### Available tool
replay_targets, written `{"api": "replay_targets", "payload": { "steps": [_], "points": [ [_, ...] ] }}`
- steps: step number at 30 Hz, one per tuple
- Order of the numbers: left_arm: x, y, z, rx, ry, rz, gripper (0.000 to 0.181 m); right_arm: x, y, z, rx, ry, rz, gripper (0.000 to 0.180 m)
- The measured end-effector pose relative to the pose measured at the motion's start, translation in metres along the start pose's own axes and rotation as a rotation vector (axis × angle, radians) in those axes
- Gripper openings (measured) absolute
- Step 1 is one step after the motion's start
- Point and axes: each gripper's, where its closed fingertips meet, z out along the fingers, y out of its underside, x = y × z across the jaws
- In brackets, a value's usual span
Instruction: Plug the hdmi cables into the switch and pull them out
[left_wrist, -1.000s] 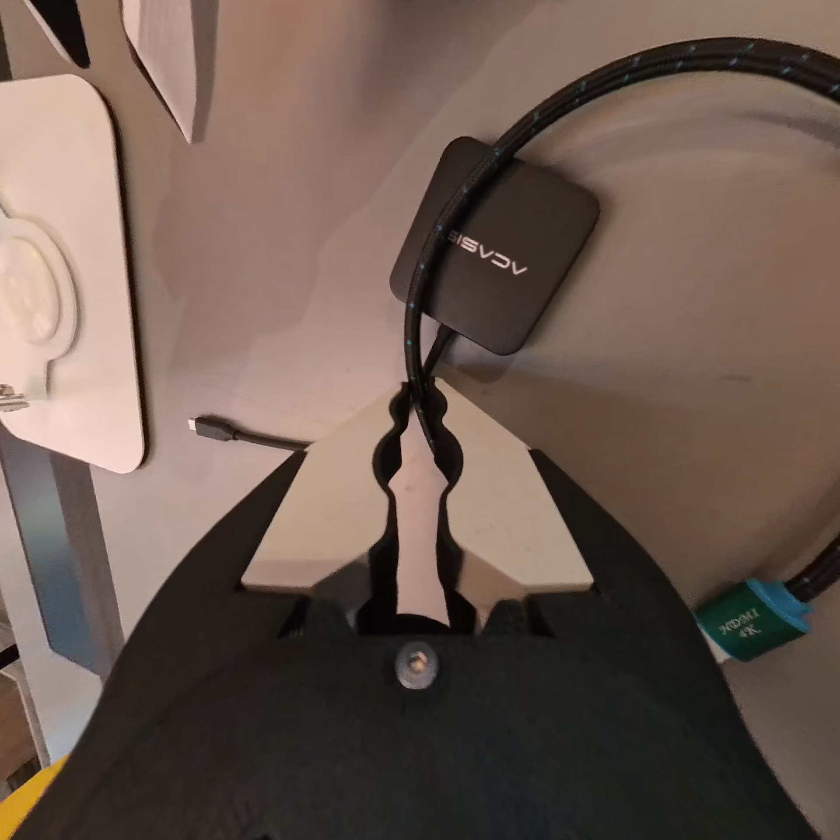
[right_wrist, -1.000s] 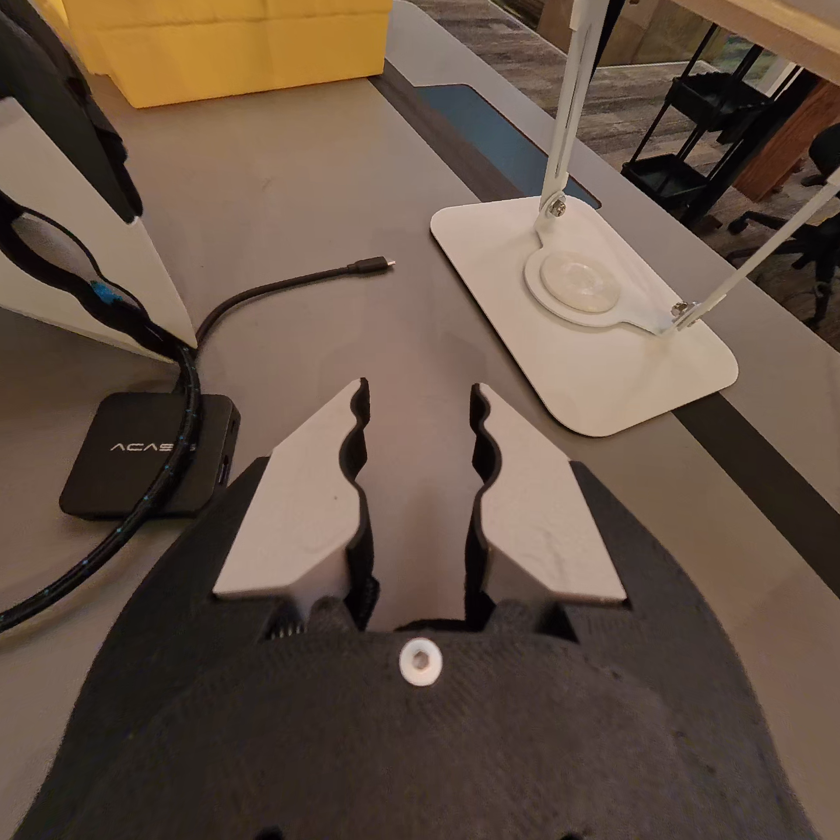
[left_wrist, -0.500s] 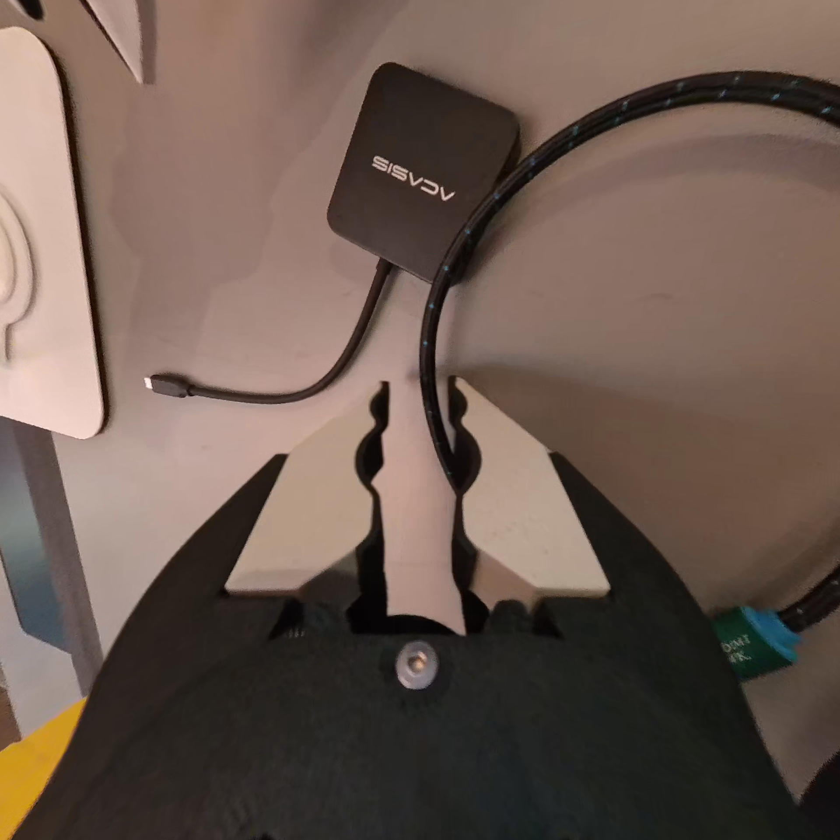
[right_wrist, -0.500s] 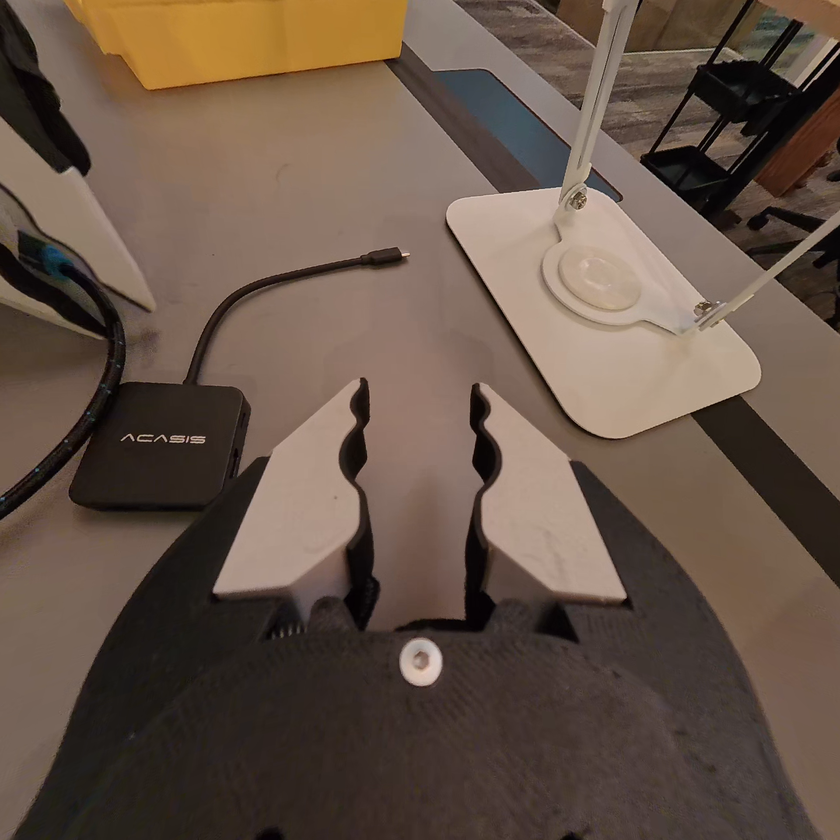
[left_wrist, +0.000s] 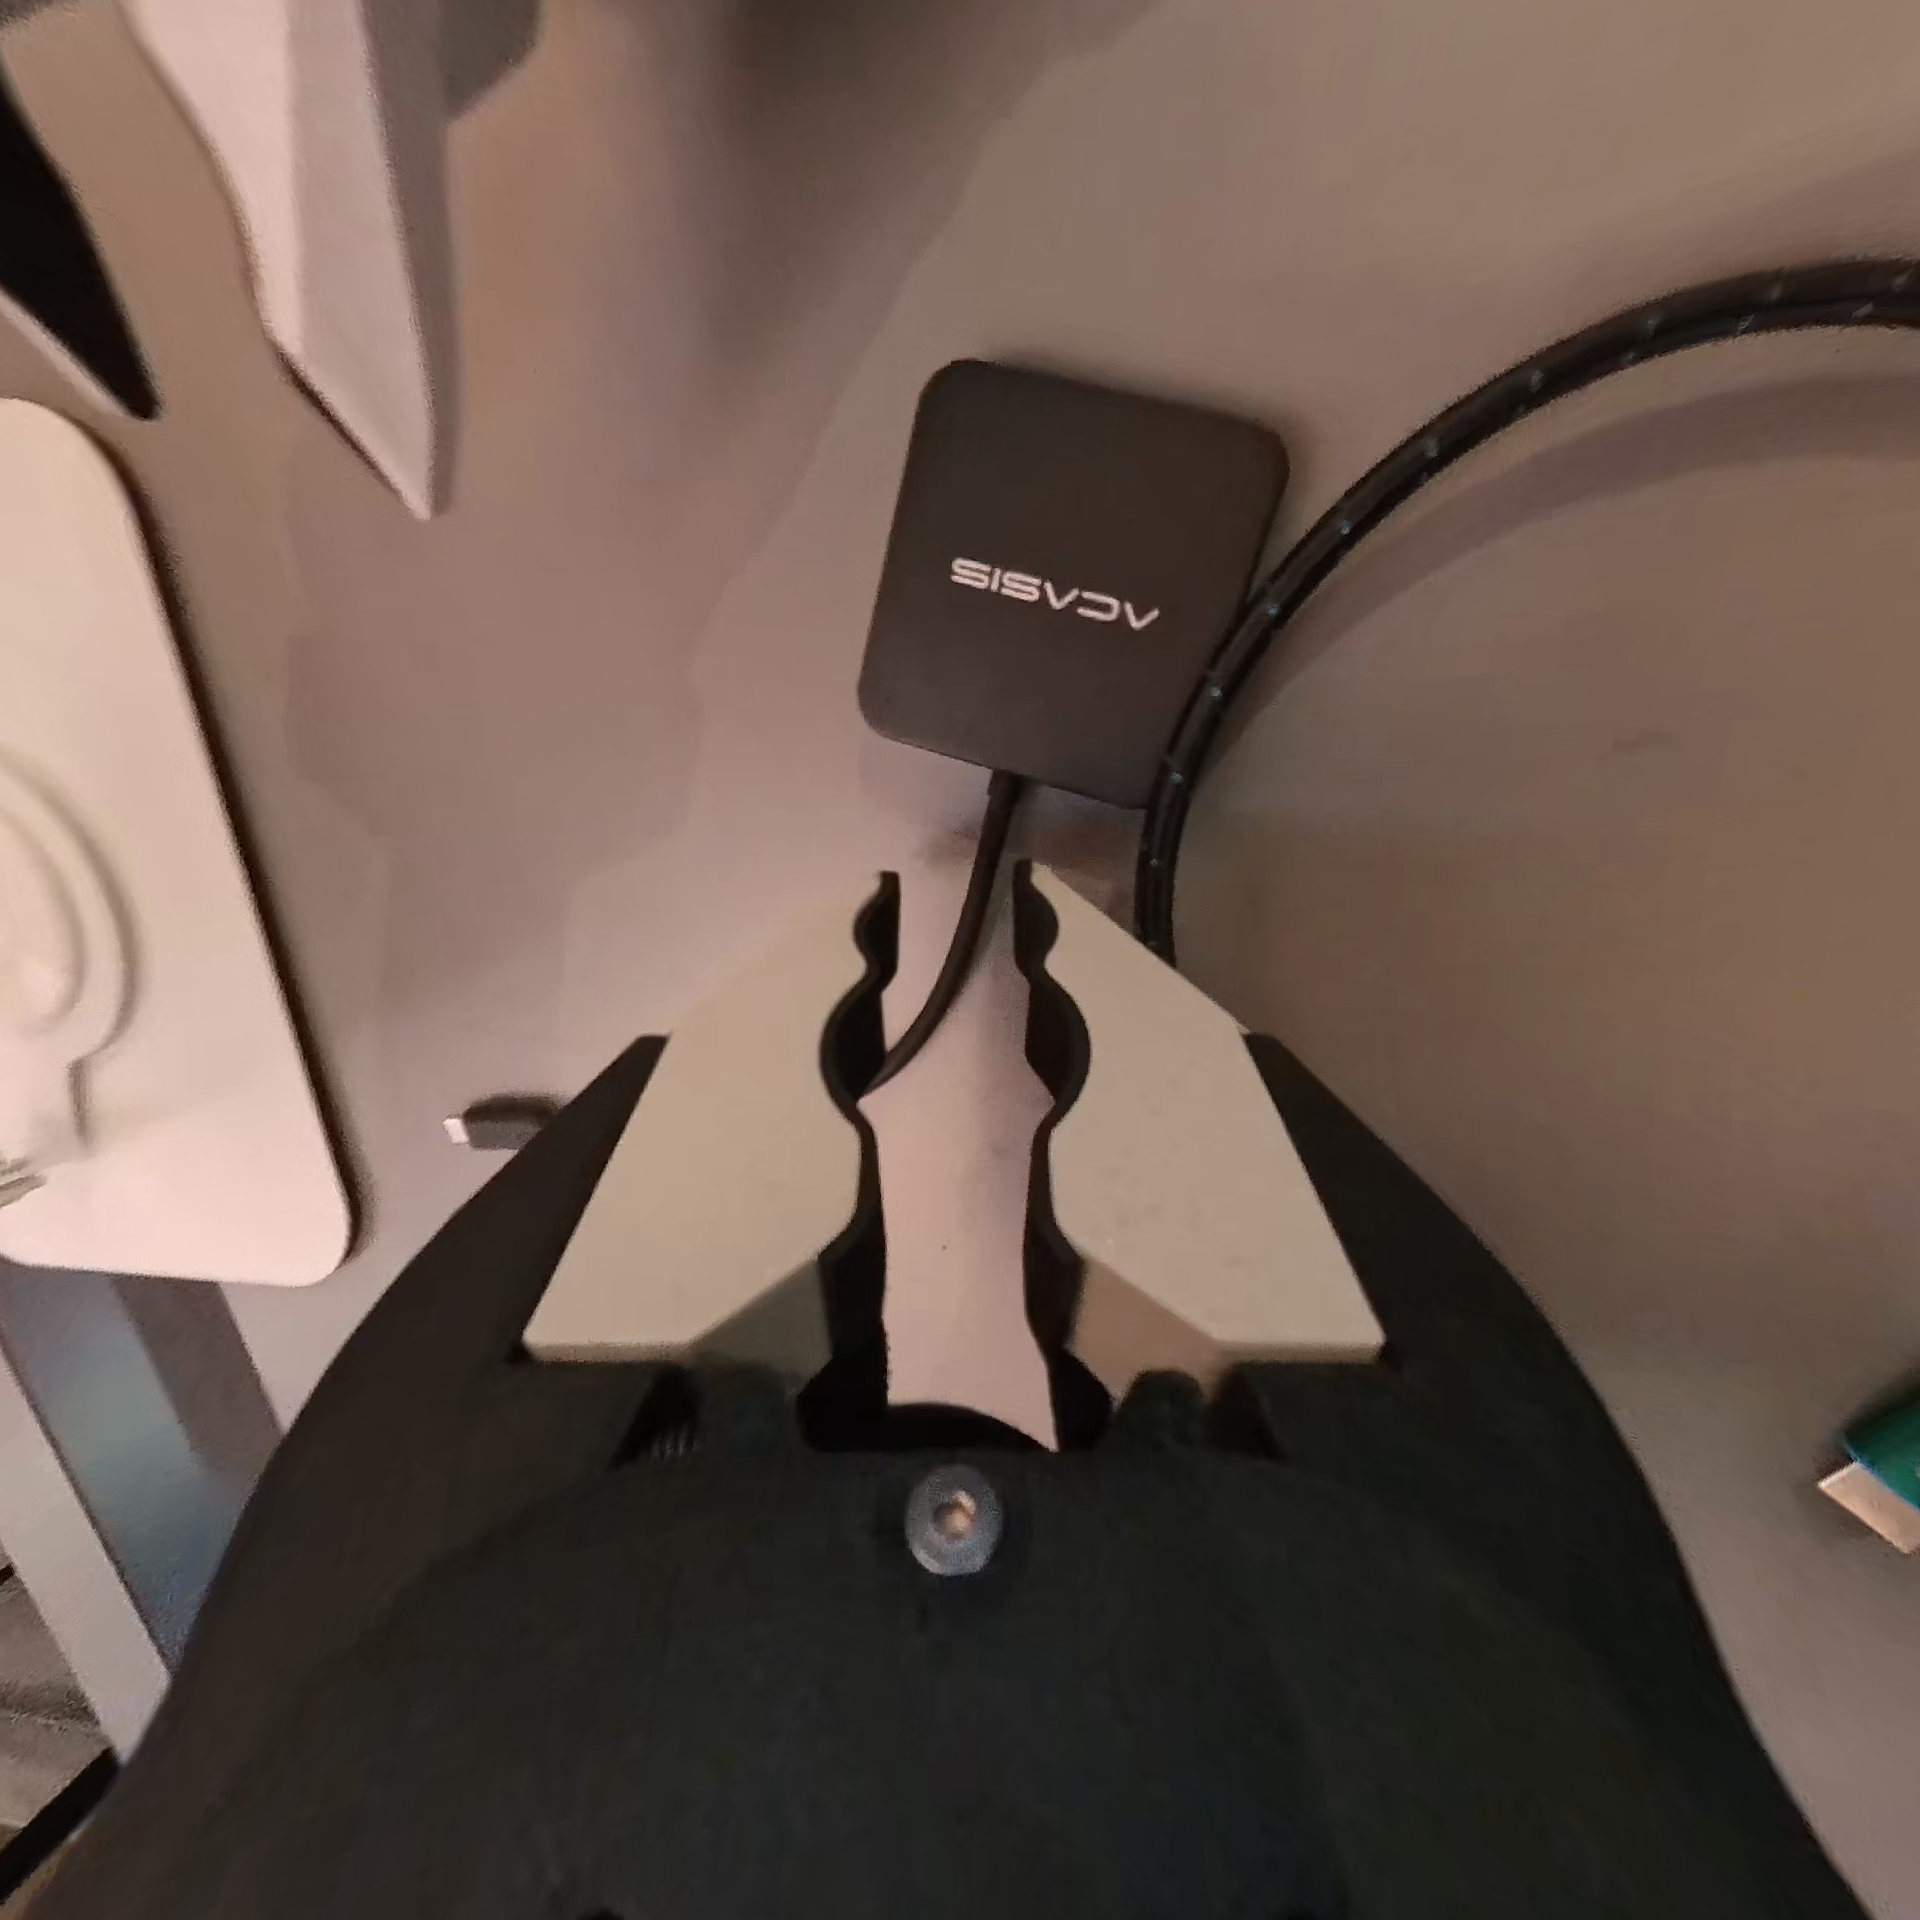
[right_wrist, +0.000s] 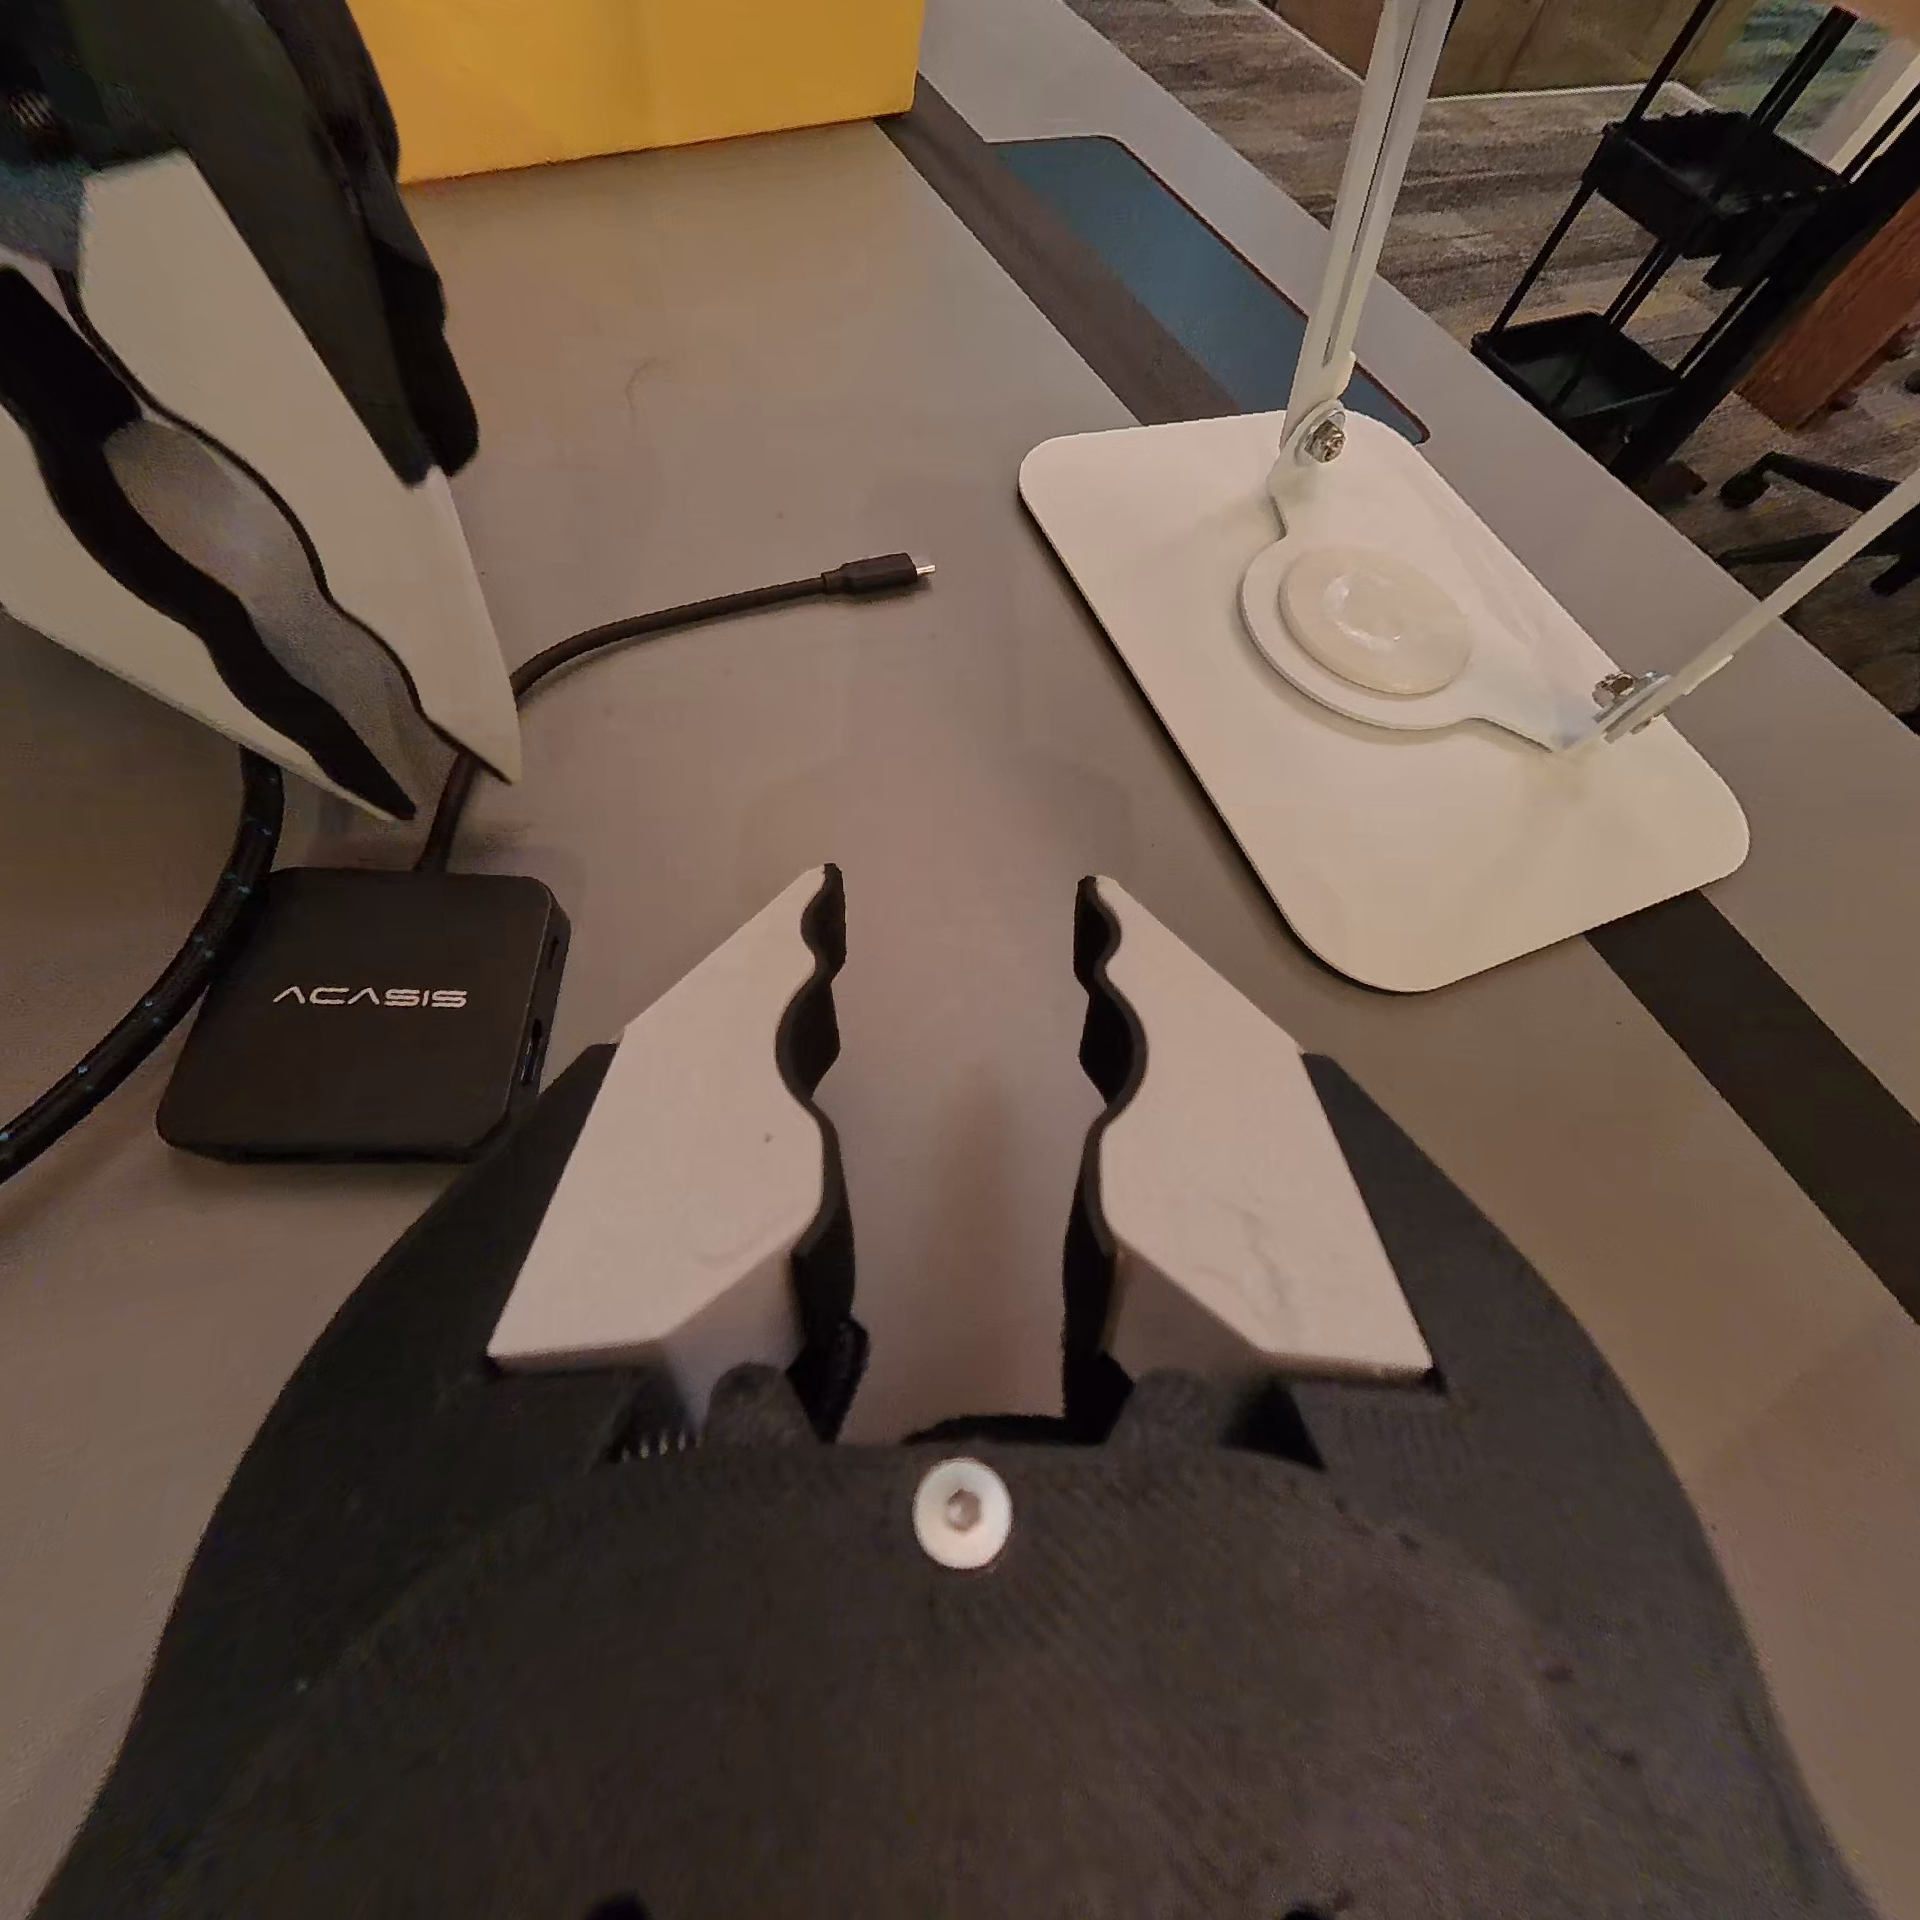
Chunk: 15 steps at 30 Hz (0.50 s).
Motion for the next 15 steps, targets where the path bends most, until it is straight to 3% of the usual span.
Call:
{"api": "replay_targets", "payload": {
  "steps": [5, 15],
  "points": [
    [0.003, -0.004, 0.009, 0.041, 0.039, -0.023, 0.005, -0.001, 0.000, 0.000, -0.002, -0.005, -0.002, 0.043],
    [-0.021, 0.004, 0.006, 0.101, -0.052, -0.188, 0.002, -0.016, -0.022, -0.008, 0.112, -0.074, -0.039, 0.044]
  ]
}}
